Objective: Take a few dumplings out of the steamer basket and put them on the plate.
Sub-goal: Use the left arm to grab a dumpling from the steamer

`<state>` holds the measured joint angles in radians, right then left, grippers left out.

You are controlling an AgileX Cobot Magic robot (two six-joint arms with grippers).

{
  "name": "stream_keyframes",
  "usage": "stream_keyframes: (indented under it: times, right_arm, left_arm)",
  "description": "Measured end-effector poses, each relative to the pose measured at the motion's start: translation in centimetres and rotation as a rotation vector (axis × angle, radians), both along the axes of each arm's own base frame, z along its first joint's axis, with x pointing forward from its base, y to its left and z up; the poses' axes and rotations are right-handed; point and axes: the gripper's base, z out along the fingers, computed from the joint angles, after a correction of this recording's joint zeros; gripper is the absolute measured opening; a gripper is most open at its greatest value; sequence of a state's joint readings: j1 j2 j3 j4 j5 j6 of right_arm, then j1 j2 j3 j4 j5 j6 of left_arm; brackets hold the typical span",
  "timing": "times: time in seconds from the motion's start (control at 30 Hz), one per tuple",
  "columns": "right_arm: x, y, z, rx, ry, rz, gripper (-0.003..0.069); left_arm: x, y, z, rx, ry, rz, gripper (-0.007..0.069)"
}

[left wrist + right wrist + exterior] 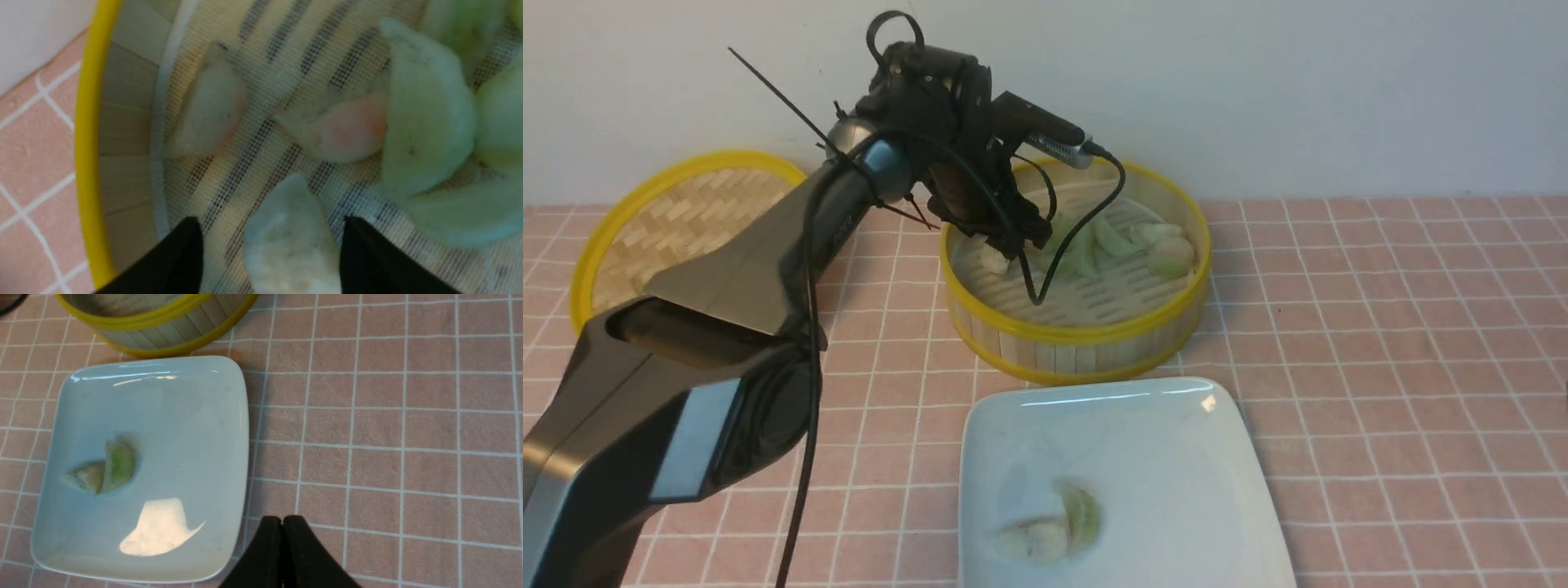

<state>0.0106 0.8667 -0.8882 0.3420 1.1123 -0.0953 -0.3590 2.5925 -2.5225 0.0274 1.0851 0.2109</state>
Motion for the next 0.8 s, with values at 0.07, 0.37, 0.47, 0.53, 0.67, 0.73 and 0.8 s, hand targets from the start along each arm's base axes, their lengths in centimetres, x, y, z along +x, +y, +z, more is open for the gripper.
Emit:
stream_keyframes:
  times: [0.07, 0.37, 0.47, 0.53, 0.67, 0.73, 0.8]
  right_arm:
    - [0.0, 0.0, 0.0, 0.004, 0.000, 0.001, -0.0015]
    - [0.0, 0.0, 0.0, 0.003, 0.000, 0.002, -0.0013]
    - [0.0, 0.0, 0.0, 0.002, 0.000, 0.004, -0.0011]
    - [0.0, 0.0, 0.0, 0.001, 0.000, 0.005, -0.0011]
    - [0.0, 0.0, 0.0, 0.002, -0.002, 0.005, -0.0010]
    - [0.1, 0.0, 0.0, 0.003, -0.006, 0.004, -0.0010]
    - [0.1, 0.0, 0.1, 0.005, -0.014, 0.001, -0.0010]
  left_arm:
    - [0.3, -0.2, -0.3, -0.007, -0.025, -0.002, 0.0424]
    - [0.2, -0.4, -2.0, -0.023, 0.026, 0.017, 0.0280]
    - [0.0, -0.4, -1.7, -0.039, 0.055, 0.053, 0.0177]
    - [-0.3, -0.3, -1.1, -0.036, 0.091, 0.073, 0.0179]
    - [-0.8, -0.6, 1.5, -0.054, 0.080, 0.090, 0.0179]
    - [-1.1, -0.7, 3.4, -0.074, 0.045, 0.093, 0.0179]
    - [-1.7, -0.8, 5.8, -0.105, 0.014, 0.086, 0.0179]
